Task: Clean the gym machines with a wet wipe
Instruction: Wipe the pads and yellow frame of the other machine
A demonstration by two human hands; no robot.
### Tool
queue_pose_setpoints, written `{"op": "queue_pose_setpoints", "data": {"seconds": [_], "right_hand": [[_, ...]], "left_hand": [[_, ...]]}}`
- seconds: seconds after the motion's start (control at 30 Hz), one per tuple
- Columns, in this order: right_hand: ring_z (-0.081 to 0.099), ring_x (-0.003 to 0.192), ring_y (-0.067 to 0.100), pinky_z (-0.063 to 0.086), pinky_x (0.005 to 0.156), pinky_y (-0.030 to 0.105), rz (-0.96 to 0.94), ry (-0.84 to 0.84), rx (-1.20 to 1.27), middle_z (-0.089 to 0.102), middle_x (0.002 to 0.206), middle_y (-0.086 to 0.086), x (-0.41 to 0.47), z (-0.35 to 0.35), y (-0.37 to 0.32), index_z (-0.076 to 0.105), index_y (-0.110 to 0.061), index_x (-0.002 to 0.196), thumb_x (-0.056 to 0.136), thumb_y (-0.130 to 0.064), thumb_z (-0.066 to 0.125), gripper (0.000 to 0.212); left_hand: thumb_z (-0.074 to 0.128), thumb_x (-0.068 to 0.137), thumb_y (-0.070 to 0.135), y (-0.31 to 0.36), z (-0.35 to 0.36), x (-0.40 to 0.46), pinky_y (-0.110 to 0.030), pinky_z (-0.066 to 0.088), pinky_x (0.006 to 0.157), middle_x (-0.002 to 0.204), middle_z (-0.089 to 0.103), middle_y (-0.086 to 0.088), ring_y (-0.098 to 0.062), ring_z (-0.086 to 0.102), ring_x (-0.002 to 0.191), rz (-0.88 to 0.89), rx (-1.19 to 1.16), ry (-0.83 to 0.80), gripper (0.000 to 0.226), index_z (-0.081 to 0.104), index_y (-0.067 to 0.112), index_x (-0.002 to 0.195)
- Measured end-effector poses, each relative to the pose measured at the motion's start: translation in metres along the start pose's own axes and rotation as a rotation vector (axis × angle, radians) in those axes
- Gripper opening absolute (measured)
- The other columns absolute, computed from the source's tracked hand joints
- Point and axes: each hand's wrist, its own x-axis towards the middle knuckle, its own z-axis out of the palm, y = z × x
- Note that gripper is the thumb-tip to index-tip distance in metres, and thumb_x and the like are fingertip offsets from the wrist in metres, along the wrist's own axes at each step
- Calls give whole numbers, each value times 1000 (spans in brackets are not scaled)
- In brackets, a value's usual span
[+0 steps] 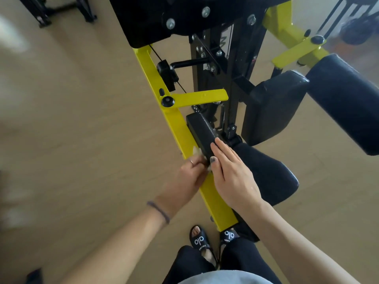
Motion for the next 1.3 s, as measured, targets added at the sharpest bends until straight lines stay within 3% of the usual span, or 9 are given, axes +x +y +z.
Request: {"op": "queue_pose_setpoints", "data": {"seconds": [0.07,0.2,0.33,0.47,0.73,0.87,1.0,1.2,1.3], "right_hand": [[9,152,-4,7,123,18,15,-32,57,22,165,-16,2,-5,-2,37,-27,156,108,-45,23,53],[9,153,-1,3,121,15,26,-66,66,20,166,-13,6,-13,-8,36,-24,156,108,-43,23,53],[12,152,2,-5,114,9,-14,-64,-15,26,165,-6,22,-15,-15,36,-18,156,110,-37,27,51],[19,152,6,10,119,17,45,-89,17,25,166,-5,40,-15,-20,34,-21,157,110,-40,25,52],[20,151,4,17,121,24,236,-65,115,31,163,-10,87,-1,-43,35,-24,157,109,-45,23,54],[27,149,8,22,119,27,338,-23,155,36,161,-9,120,8,-59,38,-24,156,109,-45,22,54],[36,145,14,31,113,30,426,4,83,38,160,-9,132,13,-67,37,-29,155,109,-47,19,52],[42,141,15,37,108,30,484,61,21,42,157,-10,133,20,-72,36,-33,155,108,-50,18,54],[42,142,16,37,109,32,498,60,15,41,158,-10,133,20,-70,33,-33,156,108,-50,17,54]], "left_hand": [[47,103,9,20,5,-20,-9,44,91,135,53,0,-10,53,109,-15,-104,-83,29,63,-5,123],[49,103,9,12,2,-8,4,30,89,120,58,0,-2,50,104,-116,-105,-81,28,62,-3,124],[53,101,9,-38,-21,52,-23,47,96,116,61,-10,-17,60,102,-116,-8,40,18,65,-3,101],[51,102,10,-77,-31,90,-44,52,90,116,59,-9,-23,62,98,-142,102,136,19,65,-1,108],[44,100,24,-71,-19,53,-32,52,85,114,63,-13,-24,62,97,25,23,28,33,65,-2,104],[51,97,7,-99,-33,76,-13,42,94,111,64,-15,-14,57,102,118,-3,-50,19,65,-7,97],[48,103,18,-143,-61,110,-29,55,93,115,62,-8,-16,65,108,241,105,-4,22,66,6,98],[68,97,27,-139,-59,98,-24,55,81,109,64,-4,-12,62,100,317,522,87,13,64,14,100],[50,106,34,-137,-62,97,-24,54,71,104,59,-2,-11,59,88,258,611,143,22,59,15,101]]}}
